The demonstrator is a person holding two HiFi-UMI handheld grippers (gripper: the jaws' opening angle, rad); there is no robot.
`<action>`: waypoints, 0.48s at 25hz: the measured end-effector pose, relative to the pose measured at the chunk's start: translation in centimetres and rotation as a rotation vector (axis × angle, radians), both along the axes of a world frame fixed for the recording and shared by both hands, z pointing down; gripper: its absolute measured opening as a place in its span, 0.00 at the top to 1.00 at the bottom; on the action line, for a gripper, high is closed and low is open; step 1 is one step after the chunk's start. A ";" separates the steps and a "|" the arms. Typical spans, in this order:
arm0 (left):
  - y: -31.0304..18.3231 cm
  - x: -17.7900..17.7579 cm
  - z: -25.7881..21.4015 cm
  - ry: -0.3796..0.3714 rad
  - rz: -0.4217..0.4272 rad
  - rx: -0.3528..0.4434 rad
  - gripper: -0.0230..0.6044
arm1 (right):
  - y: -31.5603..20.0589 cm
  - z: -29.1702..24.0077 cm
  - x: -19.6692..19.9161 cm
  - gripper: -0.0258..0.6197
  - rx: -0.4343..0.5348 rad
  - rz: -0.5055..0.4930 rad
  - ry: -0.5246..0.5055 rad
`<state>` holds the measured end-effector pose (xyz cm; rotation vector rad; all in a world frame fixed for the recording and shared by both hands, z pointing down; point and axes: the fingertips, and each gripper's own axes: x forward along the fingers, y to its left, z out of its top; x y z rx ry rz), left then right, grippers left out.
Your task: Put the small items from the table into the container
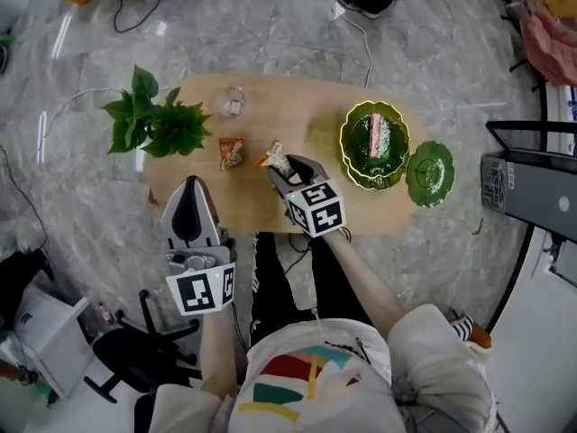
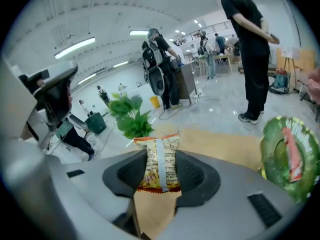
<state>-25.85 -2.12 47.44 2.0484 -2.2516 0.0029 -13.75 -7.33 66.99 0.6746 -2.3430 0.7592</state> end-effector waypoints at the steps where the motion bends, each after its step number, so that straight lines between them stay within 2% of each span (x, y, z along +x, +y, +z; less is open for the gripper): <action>1: -0.4 0.3 -1.9 -0.007 0.014 0.028 0.95 | -0.4 -3.0 0.3 0.67 0.035 0.014 -0.029; 7: -1.2 4.5 -11.2 -0.039 0.101 0.141 0.95 | -1.0 -19.5 4.7 0.68 0.238 0.135 -0.210; 9: -1.4 6.4 -12.4 -0.021 0.132 0.164 0.95 | -0.5 -23.1 6.6 0.68 0.301 0.161 -0.260; 12: -2.4 9.2 -13.9 -0.004 0.207 0.202 0.95 | 1.2 -25.7 9.1 0.68 0.328 0.152 -0.316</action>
